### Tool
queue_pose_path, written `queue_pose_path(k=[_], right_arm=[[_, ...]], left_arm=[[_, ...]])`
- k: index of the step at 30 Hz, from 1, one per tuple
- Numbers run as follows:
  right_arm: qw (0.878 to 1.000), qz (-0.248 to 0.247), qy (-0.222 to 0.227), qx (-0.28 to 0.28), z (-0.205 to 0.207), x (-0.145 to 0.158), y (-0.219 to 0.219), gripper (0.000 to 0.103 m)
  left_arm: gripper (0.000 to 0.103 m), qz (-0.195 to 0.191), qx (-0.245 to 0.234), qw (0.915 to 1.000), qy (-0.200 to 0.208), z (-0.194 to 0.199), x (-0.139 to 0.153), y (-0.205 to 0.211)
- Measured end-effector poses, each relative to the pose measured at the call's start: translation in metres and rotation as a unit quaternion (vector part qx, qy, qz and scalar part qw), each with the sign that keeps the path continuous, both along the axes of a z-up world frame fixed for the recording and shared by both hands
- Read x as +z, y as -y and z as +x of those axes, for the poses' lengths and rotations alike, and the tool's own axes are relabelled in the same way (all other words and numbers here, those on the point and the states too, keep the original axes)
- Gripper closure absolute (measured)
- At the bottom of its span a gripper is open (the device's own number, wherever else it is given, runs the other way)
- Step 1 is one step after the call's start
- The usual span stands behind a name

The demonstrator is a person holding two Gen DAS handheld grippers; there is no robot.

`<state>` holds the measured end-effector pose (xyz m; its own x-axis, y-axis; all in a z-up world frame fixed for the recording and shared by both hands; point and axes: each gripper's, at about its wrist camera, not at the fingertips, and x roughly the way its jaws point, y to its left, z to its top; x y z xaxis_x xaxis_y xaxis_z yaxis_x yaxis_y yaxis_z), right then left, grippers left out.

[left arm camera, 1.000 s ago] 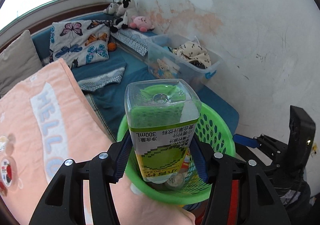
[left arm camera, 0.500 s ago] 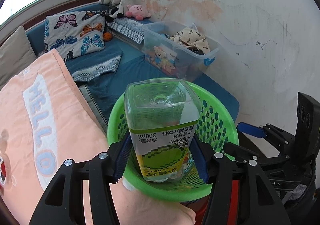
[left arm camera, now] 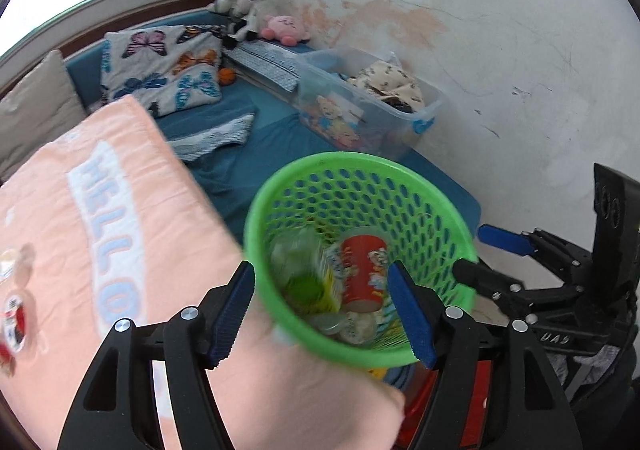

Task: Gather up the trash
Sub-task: 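Open both grippers to drop the bottle and packet into the basket, then move both grippers back over the bed toward the tissue and yogurt tub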

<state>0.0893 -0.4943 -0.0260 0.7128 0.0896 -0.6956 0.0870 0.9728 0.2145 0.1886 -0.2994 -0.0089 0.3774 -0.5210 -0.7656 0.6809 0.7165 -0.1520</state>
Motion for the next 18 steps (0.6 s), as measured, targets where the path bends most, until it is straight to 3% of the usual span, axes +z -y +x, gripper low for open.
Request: queue_pose_path(k=[10,18], right_arm=[[0.999,-0.014,0.019,0.043,0.019,0.02,-0.049,0.026],[0.995,-0.018,0.021,0.091,0.049,0.026,-0.099,0.025]], left_arm=[[0.032,0.015,0.082,0.9956,0.043,0.004,0.017,-0.085],[0.032,0.024,0.163,0.9848,0.056,0.018,0.023,-0.167]])
